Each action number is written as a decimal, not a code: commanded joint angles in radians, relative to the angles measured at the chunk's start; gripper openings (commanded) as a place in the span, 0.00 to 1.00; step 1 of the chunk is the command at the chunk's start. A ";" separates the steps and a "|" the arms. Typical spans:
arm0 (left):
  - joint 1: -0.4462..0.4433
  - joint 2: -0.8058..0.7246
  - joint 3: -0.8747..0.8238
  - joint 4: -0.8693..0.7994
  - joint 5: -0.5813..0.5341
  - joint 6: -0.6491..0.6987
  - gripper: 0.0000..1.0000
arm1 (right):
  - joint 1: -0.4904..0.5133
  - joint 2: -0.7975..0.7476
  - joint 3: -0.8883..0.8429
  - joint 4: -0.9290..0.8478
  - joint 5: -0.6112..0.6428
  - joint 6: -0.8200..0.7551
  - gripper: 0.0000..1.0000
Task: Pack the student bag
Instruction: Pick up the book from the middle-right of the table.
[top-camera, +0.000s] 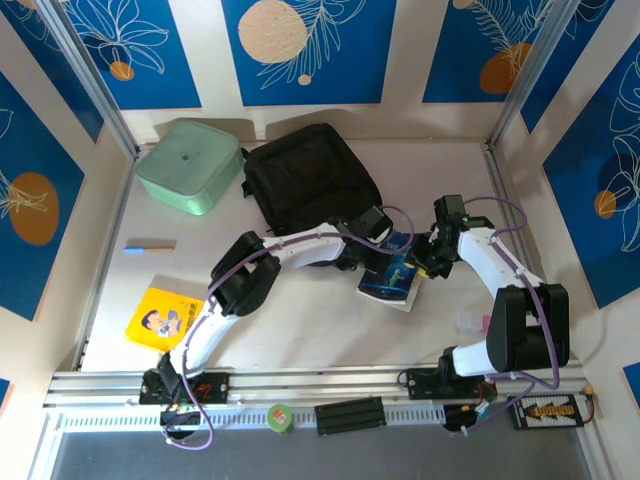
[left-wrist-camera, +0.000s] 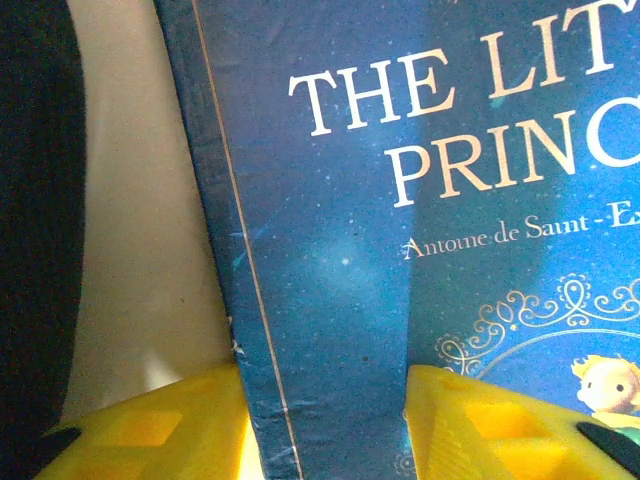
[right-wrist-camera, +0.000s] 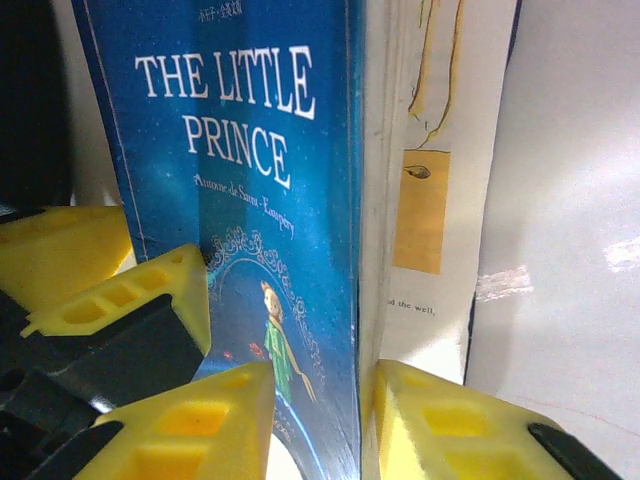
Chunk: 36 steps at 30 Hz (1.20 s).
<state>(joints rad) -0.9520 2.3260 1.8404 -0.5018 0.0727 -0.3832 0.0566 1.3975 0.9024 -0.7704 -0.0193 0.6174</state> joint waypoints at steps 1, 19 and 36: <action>-0.009 0.066 -0.020 -0.053 0.027 0.005 0.45 | 0.002 0.006 -0.022 0.039 -0.092 0.021 0.28; 0.050 -0.153 0.108 -0.118 0.156 0.038 0.65 | -0.061 -0.161 -0.045 0.040 -0.033 -0.032 0.00; 0.343 -0.451 -0.024 0.028 0.445 -0.122 0.97 | -0.131 -0.357 0.072 0.236 -0.604 -0.079 0.00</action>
<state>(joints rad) -0.6472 1.8988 1.8790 -0.5289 0.4026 -0.4477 -0.0753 1.0565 0.9413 -0.6518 -0.3977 0.5468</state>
